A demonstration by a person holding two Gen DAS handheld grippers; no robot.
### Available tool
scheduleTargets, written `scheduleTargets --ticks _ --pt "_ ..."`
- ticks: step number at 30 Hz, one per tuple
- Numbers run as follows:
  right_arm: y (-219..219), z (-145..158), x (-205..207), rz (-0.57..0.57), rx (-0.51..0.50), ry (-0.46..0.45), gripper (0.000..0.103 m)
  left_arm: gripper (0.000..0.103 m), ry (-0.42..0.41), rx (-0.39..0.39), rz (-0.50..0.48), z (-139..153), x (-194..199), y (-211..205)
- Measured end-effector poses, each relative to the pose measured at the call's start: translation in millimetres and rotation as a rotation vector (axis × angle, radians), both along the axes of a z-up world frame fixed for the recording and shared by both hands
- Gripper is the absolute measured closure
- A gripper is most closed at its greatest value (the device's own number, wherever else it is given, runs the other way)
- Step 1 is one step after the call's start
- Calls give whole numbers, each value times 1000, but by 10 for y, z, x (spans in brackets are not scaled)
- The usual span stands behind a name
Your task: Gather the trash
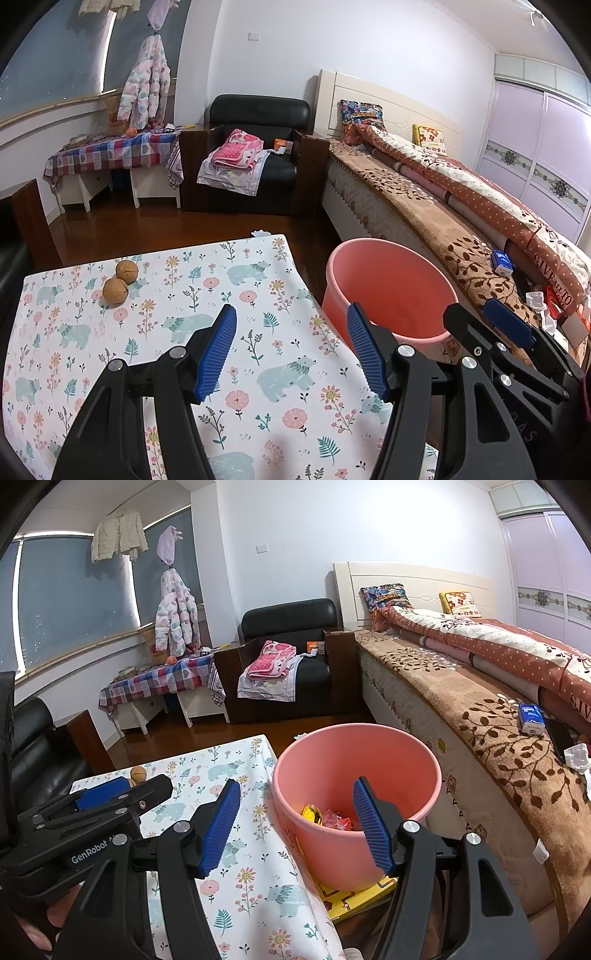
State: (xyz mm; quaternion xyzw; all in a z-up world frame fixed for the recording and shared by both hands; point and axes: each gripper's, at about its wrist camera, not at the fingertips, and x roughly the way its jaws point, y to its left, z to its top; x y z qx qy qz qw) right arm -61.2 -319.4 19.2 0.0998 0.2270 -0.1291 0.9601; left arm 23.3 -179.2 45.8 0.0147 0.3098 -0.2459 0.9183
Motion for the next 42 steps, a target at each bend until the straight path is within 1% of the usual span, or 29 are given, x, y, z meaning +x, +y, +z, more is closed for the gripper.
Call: scheduleTargets --ticks 28,34,42 --pt "-29 -14 9 -2 10 4 39 42 8 3 3 -57 26 12" --pt "-30 -11 11 -1 8 6 39 42 17 10 11 -144 42 34" --pt "-45 -40 -1 2 6 4 39 42 20 12 12 -142 74 37"
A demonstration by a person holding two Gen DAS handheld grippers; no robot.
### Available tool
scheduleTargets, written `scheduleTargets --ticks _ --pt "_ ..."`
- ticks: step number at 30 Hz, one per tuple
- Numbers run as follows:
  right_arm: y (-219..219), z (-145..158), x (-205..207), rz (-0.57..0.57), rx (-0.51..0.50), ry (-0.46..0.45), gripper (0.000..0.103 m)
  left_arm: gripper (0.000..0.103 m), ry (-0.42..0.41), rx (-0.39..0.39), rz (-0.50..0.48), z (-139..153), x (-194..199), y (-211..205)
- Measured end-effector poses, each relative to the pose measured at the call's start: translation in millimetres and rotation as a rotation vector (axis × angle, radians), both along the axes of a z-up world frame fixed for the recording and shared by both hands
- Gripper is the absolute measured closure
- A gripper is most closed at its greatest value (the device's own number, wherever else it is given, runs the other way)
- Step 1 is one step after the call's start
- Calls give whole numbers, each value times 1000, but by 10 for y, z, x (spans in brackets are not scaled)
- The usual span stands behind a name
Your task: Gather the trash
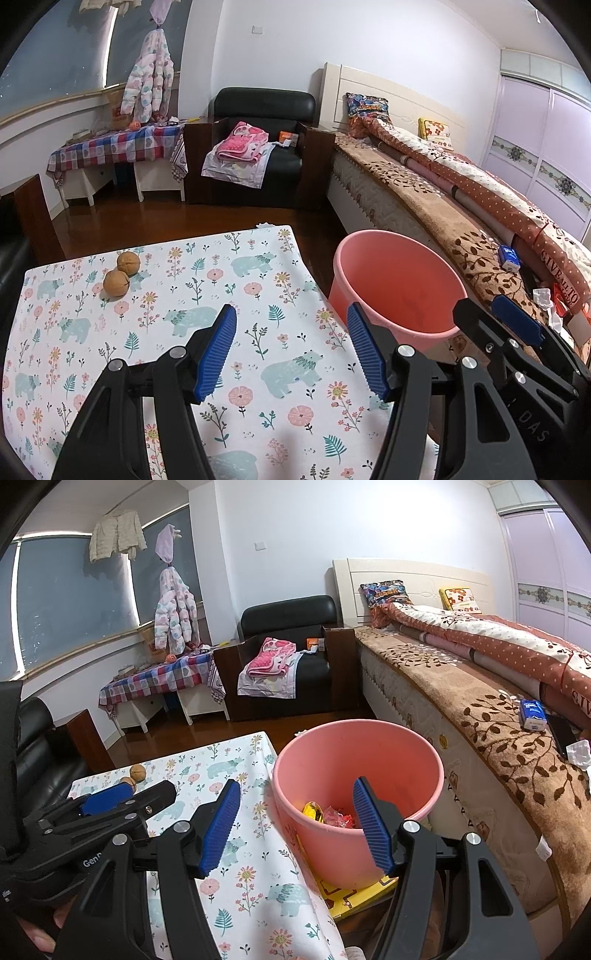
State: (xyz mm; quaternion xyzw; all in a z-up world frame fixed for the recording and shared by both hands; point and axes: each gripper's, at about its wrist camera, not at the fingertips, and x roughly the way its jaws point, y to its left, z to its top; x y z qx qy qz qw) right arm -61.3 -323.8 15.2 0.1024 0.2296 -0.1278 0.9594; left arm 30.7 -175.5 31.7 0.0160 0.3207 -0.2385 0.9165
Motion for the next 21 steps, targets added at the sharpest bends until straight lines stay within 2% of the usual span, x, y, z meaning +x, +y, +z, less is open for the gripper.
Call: scheduleTargets --ticks 21 --pt "-6 3 0 0 0 1 39 42 0 1 1 2 8 4"
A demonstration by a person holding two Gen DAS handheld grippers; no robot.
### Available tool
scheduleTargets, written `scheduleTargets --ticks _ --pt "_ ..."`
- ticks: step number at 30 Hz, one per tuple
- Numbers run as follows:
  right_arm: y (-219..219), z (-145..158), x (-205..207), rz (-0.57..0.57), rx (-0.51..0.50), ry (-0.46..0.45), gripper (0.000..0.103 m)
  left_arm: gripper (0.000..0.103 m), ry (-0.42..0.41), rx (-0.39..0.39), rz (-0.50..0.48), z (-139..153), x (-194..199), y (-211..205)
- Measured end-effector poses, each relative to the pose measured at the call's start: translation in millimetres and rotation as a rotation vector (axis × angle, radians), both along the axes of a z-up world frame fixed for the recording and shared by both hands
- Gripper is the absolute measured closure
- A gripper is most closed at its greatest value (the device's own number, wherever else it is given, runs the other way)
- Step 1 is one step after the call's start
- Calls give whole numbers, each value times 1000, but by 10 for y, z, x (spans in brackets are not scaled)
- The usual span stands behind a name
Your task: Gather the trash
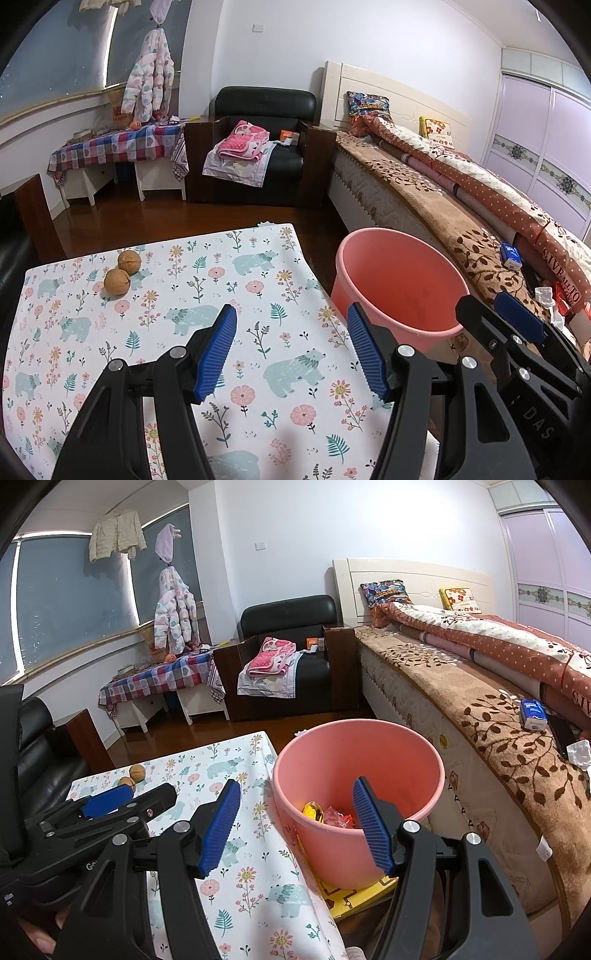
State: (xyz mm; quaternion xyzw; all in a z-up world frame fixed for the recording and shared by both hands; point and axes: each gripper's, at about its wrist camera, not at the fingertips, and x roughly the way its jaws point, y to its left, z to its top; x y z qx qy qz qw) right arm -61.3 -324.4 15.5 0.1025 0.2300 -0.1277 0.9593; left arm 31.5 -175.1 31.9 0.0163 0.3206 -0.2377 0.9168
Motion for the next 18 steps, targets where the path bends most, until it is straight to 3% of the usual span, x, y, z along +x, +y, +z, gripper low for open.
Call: scheduleTargets --ticks 18 --pt "32 -69 27 2 6 6 39 42 -7 18 3 -45 -1 23"
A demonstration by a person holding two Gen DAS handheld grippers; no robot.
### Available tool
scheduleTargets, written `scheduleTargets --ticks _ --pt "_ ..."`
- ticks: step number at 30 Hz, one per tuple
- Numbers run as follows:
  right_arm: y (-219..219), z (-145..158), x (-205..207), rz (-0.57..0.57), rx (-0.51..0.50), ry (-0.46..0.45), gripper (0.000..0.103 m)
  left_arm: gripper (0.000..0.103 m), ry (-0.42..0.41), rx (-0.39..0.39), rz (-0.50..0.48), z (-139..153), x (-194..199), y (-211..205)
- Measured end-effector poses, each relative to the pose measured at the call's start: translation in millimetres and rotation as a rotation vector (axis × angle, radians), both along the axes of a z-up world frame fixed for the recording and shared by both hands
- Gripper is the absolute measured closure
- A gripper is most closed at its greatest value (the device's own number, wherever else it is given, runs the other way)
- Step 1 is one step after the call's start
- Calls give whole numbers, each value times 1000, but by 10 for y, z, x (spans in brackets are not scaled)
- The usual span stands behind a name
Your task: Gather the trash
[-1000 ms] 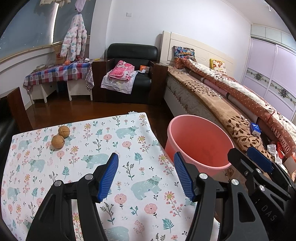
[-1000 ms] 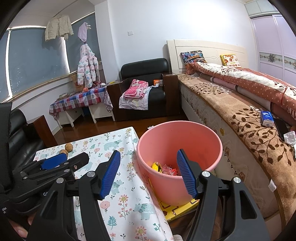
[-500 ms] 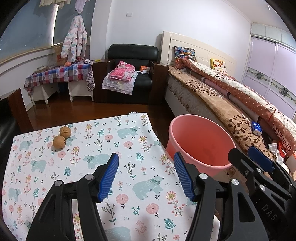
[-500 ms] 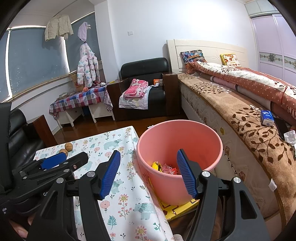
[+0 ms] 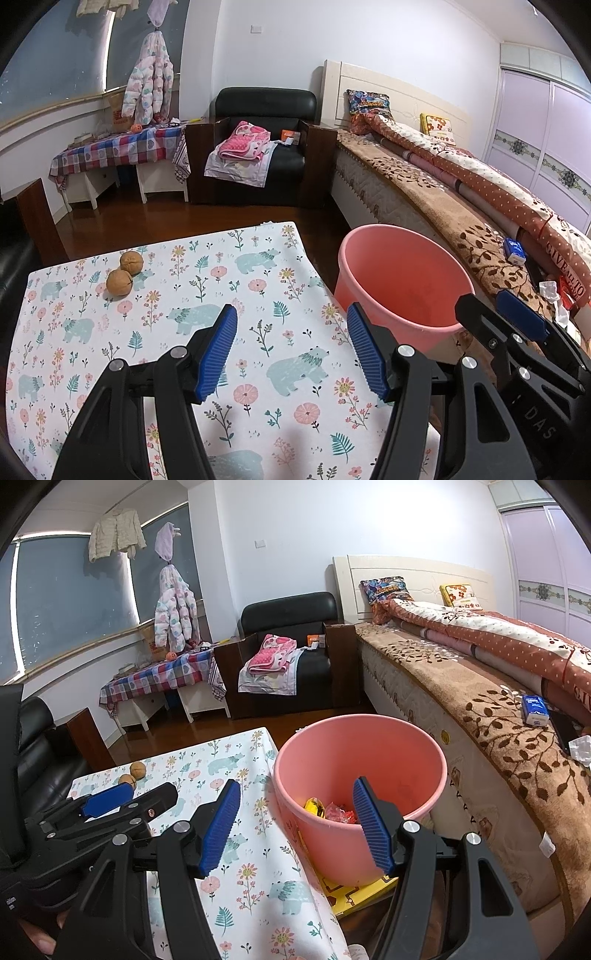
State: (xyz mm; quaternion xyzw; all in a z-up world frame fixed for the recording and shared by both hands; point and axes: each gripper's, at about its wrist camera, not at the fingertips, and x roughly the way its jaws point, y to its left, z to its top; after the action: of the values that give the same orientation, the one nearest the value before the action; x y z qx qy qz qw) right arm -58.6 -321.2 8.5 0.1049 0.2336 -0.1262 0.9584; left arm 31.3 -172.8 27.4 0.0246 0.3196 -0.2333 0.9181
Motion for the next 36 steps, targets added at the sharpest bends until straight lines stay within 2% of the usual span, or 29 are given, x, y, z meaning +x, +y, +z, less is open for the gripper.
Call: scheduleTargets --ticks 36 --pt "38 -71 16 3 8 14 39 42 17 16 -4 -102 -15 65"
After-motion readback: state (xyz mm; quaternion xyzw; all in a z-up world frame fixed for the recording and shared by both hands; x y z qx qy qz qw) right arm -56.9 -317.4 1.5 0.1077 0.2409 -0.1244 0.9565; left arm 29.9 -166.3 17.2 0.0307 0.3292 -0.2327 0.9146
